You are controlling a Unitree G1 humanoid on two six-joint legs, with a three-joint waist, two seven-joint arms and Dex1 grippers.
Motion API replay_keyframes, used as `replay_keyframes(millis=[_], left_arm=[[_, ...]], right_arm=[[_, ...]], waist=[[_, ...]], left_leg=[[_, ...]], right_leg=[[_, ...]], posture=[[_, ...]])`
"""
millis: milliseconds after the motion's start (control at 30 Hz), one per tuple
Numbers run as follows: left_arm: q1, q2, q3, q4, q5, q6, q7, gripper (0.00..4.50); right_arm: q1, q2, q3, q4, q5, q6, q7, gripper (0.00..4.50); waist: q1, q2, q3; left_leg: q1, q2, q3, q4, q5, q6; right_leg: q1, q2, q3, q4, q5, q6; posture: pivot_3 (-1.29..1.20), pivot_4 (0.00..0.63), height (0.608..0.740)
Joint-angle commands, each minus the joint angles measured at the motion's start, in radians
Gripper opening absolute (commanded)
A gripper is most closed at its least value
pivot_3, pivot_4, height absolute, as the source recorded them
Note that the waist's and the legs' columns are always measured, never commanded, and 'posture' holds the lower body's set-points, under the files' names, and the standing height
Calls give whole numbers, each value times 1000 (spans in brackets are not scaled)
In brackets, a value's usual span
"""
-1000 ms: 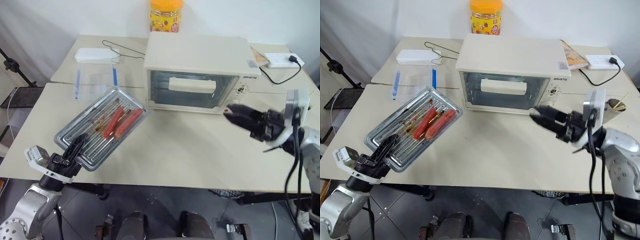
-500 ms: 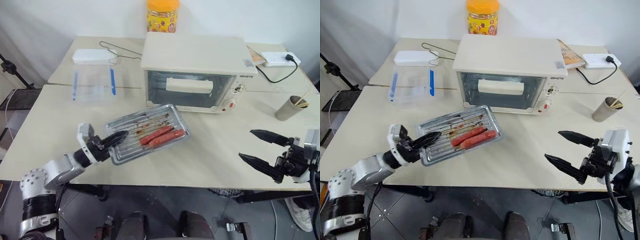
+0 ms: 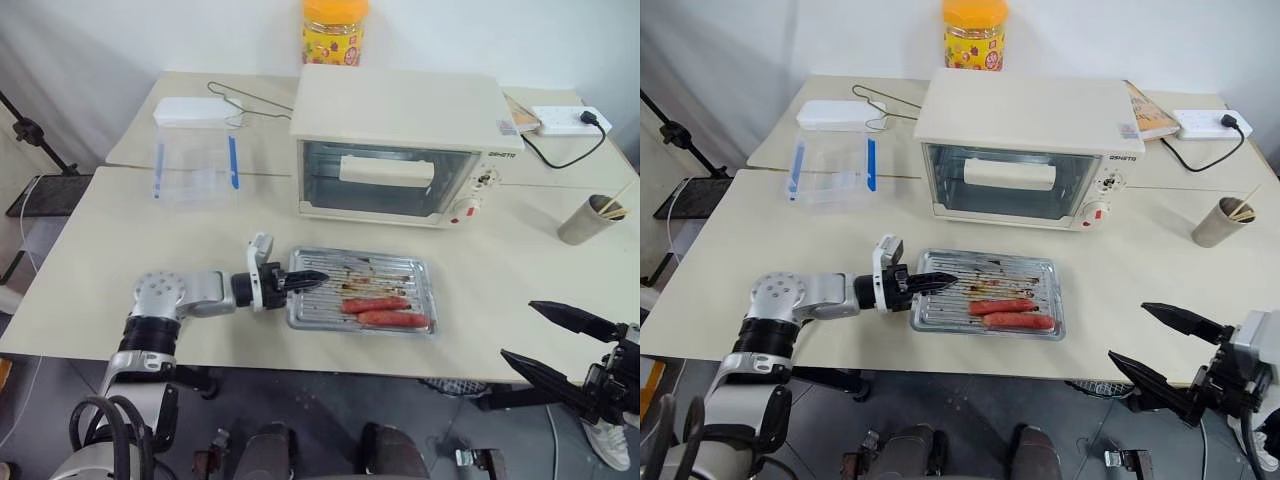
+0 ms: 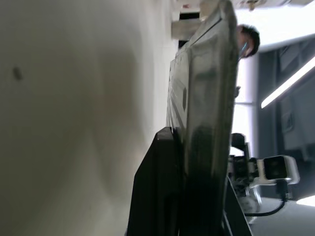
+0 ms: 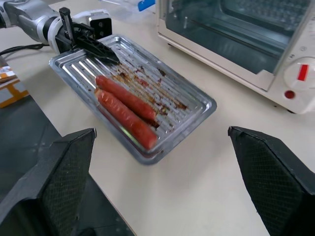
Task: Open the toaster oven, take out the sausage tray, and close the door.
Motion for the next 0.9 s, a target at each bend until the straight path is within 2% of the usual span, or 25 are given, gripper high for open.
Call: replay_keyframes(millis=[33, 267, 400, 500, 767, 800, 900], left_arm=[[-27, -45, -15, 59, 128, -11, -89, 0], [-76, -118, -2, 94, 327, -49, -139, 0], [-84, -117, 1, 53, 406, -74, -206, 943], [-68, -88, -54, -24, 484, -98, -279, 1895], [5, -25, -80, -201, 611, -190, -367, 4294], [11, -20, -79, -213, 622, -202, -373, 4475], [162, 140, -143, -419, 774, -541, -587, 4475]], right_arm=[[32, 20, -48, -37, 27, -18, 5, 4482], [50, 42, -30, -40, 16, -39, 8, 4482], [27, 36, 0, -18, 3, -46, 12, 4500], [3, 29, 23, -3, -4, -49, 15, 4500], [-49, 15, 81, 29, -25, -54, 25, 4500], [-53, 14, 86, 31, -26, -54, 26, 4500], [-100, 8, 148, 67, -53, -70, 40, 4500]], waist=[[8, 1, -1], [28, 3, -2], [25, 4, -2], [20, 3, -2], [7, 3, -2], [4, 3, -2], [-23, 3, -2]], left_leg=[[0, 0, 1, 0, 0, 0], [1, -1, -3, 1, -1, 0], [1, -1, -3, 1, -1, 0], [0, -1, -2, 1, -1, 0], [0, 0, -2, 1, -1, 1], [1, 0, -2, 1, -1, 1], [2, 1, 0, 0, -1, 0]], right_leg=[[0, 0, 0, 0, 0, 0], [1, -3, 3, -4, 2, 3], [0, -3, 3, -4, 2, 3], [-1, -3, 3, -2, 2, 3], [-1, -2, 3, -1, 2, 3], [0, -2, 3, -1, 2, 3], [-2, -1, 5, 0, 2, 3]], posture=[[0, 150, 740], [0, 150, 740], [0, 150, 740], [0, 150, 740], [0, 150, 740], [0, 150, 740], [0, 150, 740]])
